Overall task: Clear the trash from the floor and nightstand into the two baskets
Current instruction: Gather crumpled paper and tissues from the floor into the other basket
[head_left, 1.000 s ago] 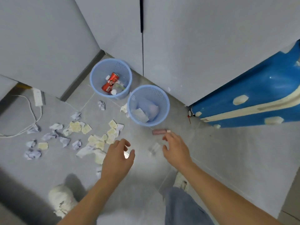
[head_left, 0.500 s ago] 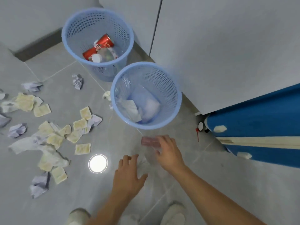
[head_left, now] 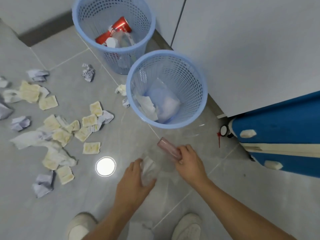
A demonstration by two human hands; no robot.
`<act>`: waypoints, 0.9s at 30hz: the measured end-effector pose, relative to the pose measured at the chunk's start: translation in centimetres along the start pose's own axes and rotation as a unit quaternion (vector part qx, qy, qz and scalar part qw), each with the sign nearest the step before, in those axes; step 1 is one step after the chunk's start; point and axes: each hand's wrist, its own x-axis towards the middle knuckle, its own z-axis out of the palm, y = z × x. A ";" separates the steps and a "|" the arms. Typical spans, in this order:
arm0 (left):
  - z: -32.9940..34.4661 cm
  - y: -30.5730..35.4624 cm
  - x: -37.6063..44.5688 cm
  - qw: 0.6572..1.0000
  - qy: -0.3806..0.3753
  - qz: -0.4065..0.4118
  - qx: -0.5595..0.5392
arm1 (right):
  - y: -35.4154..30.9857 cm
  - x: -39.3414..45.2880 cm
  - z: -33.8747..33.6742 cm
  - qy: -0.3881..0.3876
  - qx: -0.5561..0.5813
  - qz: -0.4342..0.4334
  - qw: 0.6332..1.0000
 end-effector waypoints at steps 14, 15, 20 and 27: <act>-20.3 21.3 0.8 0.988 0.107 0.012 -0.114 | -14.4 -1.2 -20.4 0.143 0.245 0.088 0.955; -19.9 21.9 1.9 0.992 0.089 0.001 -0.095 | -14.5 0.3 -20.6 0.134 0.241 0.115 0.954; -17.1 21.9 6.9 0.992 0.033 -0.103 -0.068 | -13.9 5.8 -19.6 0.078 0.215 0.183 0.956; -15.6 19.7 10.5 0.989 0.028 -0.139 -0.041 | -12.9 8.0 -18.4 0.041 0.122 0.155 0.980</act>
